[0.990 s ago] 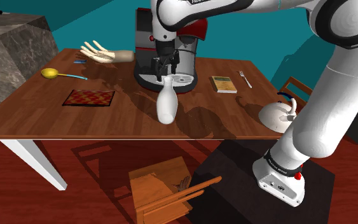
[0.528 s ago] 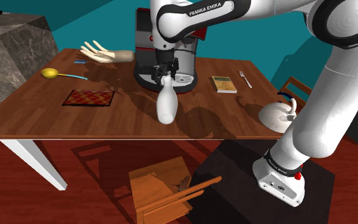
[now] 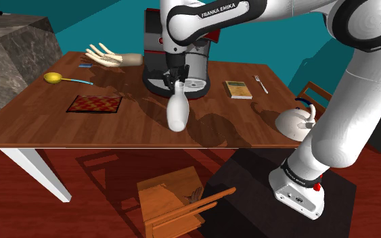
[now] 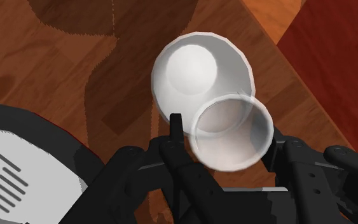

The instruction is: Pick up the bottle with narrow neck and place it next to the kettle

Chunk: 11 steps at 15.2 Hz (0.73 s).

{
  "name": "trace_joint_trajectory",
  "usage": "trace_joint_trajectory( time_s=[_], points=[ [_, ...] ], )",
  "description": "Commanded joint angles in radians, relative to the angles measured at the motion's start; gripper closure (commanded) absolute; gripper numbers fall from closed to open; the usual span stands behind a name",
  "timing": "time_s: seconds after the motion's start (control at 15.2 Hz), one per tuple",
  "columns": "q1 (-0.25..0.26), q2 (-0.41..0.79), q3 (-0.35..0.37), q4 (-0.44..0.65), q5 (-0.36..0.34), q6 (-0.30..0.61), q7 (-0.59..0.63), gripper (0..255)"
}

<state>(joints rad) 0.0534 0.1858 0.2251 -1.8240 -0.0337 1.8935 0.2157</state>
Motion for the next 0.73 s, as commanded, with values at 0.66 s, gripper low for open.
trace_joint_trajectory(
  time_s=[0.66],
  points=[
    [0.0, -0.01, 0.001, 0.028, 0.003, -0.037, -0.002, 255]
  ],
)
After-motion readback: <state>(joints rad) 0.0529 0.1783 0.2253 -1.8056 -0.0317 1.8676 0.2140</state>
